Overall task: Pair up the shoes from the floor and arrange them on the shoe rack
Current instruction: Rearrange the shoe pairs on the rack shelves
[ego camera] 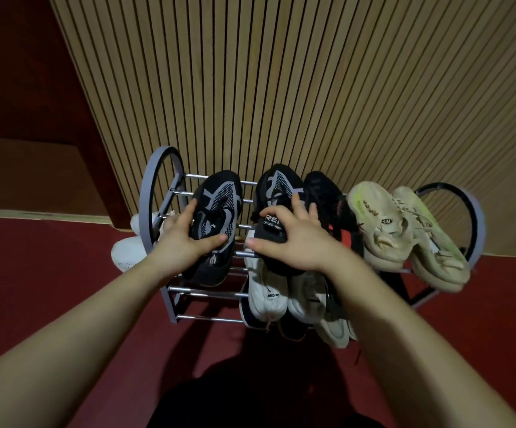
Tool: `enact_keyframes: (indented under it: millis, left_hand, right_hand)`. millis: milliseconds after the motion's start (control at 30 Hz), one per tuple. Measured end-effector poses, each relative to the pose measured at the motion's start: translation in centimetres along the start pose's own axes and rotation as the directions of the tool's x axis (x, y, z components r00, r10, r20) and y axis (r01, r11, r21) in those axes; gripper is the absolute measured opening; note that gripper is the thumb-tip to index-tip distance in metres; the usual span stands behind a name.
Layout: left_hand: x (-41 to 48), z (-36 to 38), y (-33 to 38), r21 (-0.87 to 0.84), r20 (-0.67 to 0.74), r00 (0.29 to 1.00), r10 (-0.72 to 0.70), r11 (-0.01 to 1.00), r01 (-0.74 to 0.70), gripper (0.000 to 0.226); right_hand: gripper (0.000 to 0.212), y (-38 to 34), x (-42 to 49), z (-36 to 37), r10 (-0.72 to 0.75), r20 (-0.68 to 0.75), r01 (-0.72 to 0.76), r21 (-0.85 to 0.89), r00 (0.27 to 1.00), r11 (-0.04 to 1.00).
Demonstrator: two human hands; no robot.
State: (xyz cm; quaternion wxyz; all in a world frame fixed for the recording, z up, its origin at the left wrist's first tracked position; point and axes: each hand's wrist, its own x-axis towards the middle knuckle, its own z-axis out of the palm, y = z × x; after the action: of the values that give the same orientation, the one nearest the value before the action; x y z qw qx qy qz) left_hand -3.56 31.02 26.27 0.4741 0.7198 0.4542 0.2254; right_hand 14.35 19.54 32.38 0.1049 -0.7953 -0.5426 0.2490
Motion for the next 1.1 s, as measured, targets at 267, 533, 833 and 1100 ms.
enact_keyframes:
  millis: [267,533,833,1100]
  left_hand:
    - [-1.9,0.3,-0.4,0.145,0.075,0.997,0.03,0.989,-0.04,0.11]
    - [-1.5,0.3,-1.2,0.059,-0.192,0.98,0.058,0.997,-0.047,0.079]
    - [-3.0,-1.3,-1.5,0.311,-0.202,0.965,0.17,0.945,-0.101,0.09]
    - [-5.0,-2.3,-4.5,0.81,-0.03,0.9,0.436,0.538,-0.233,0.108]
  right_hand:
    - [0.072,0.0,0.1,4.7,0.051,-0.414,0.004,0.131,0.909,0.991]
    - [0.069,-0.5,-0.5,4.7,-0.013,-0.485,0.108,0.169,0.874,0.98]
    - [0.07,-5.1,1.7,7.6,-0.086,-0.386,0.092,-0.003,0.919,0.996]
    - [0.065,-4.9,1.5,8.2,-0.139,-0.344,0.097,-0.137,0.929,0.986]
